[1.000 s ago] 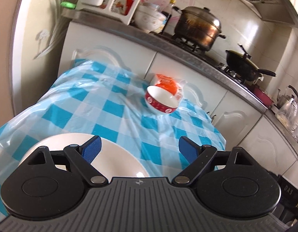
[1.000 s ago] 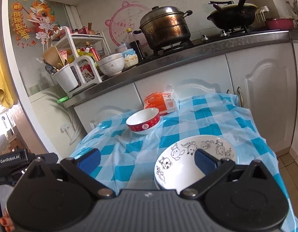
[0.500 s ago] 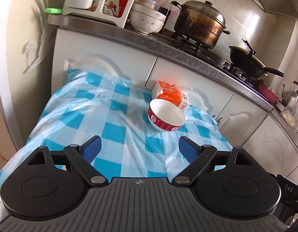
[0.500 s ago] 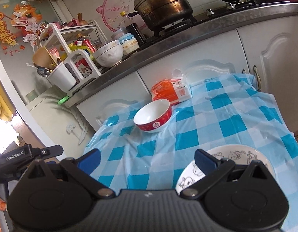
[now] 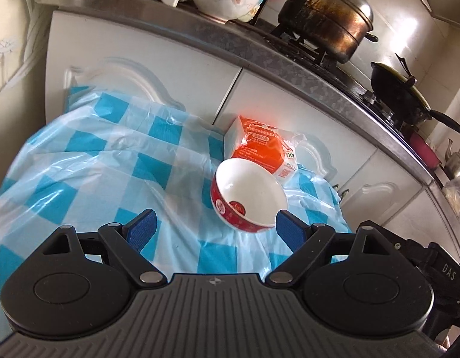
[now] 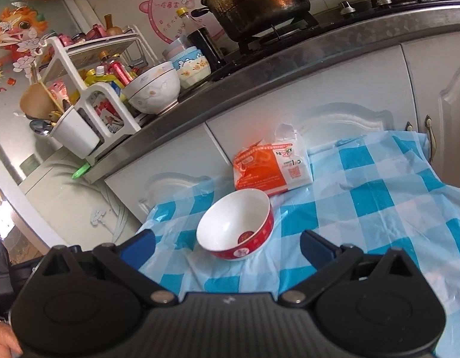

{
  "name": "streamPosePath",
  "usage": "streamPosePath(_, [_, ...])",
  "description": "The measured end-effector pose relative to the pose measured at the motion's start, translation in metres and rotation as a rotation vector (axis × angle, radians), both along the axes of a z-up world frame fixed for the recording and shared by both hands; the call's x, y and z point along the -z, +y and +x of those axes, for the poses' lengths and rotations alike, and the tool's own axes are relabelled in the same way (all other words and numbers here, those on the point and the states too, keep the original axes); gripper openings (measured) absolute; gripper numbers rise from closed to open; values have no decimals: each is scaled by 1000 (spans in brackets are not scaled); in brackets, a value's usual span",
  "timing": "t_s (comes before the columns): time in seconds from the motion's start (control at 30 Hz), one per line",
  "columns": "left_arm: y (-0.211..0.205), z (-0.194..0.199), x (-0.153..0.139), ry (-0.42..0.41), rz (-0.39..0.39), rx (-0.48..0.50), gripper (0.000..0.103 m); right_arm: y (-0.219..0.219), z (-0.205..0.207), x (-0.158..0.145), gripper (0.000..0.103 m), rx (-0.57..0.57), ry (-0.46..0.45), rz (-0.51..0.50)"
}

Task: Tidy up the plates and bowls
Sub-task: 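Move the left gripper toward the white bowl with the red band, then close the left gripper on the red-banded bowl's rim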

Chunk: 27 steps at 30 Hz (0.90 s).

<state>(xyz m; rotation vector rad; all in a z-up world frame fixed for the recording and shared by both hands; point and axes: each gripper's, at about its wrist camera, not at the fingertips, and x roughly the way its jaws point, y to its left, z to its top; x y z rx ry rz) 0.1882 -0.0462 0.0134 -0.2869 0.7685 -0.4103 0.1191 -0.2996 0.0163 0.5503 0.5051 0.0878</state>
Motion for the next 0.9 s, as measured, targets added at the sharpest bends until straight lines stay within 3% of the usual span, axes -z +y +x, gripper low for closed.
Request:
streamPosePath(0.2, [-22, 34, 19, 14, 21, -14, 103, -14, 43, 19, 102, -20, 52, 86])
streamPosePath(0.47, [-41, 60, 42, 47, 46, -11, 103, -19, 89, 50, 83, -46, 151, 201])
streamPosePath(0.57, [-46, 68, 47, 60, 65, 1, 102, -27, 98, 52, 82, -33, 166, 247])
streamPosePath(0.67, [-50, 75, 54, 85, 92, 3, 90, -32, 107, 54, 79, -21, 191, 275])
streamPosePath(0.73, [-51, 80, 60, 117, 86, 4, 68, -31, 112, 57, 77, -25, 206, 279])
streamPosePath(0.9, [-54, 84, 70, 129, 70, 24, 52, -27, 120, 66, 73, -42, 226, 306])
